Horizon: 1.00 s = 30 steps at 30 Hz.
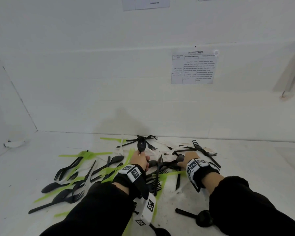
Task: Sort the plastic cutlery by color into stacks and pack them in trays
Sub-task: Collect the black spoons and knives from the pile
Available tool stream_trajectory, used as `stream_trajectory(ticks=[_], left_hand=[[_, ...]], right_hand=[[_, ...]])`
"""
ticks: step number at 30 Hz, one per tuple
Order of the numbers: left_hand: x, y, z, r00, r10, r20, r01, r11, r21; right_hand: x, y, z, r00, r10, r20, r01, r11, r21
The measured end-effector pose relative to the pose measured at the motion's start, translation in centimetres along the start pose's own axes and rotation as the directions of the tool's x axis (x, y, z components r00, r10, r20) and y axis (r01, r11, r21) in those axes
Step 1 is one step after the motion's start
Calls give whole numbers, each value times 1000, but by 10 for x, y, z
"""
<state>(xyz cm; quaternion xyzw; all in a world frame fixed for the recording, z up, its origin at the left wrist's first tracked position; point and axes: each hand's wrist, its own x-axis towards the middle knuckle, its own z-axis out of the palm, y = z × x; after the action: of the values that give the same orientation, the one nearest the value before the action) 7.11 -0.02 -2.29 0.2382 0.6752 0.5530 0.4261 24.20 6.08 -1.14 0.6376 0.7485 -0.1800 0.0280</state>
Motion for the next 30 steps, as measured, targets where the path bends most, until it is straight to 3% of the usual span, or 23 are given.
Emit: stream_trajectory(ticks=[6,11,14,21,25,28,30], left_hand=[[9,-3,1,1000,6,-15,-6,999,35],[11,-4,1,1000,-15,-3,15,999,45],[11,-6,0,999,-29,19,28,999,33],[10,-7,-4,999,-29,28,28,999,25],[9,-6,-7,998,-45,38,44,999,14],[7,-6,-7,999,-18,48,18,1000,3],[5,-5,-8,999,3,52,-3,1000,-11]], right_hand=[[16,-12,12,998,-35,53,32,998,63],[23,-26,3,986,104,-130,-58,946,318],[31,-27,5,982,131,-137,-90,959,269],[21,-31,21,999,48,-2,-47,988,146],[27,-34,23,995,-35,-92,51,982,182],[24,-34,4,974,84,-209,11,910,415],[22,-30,-9,934,145,-326,71,820,568]])
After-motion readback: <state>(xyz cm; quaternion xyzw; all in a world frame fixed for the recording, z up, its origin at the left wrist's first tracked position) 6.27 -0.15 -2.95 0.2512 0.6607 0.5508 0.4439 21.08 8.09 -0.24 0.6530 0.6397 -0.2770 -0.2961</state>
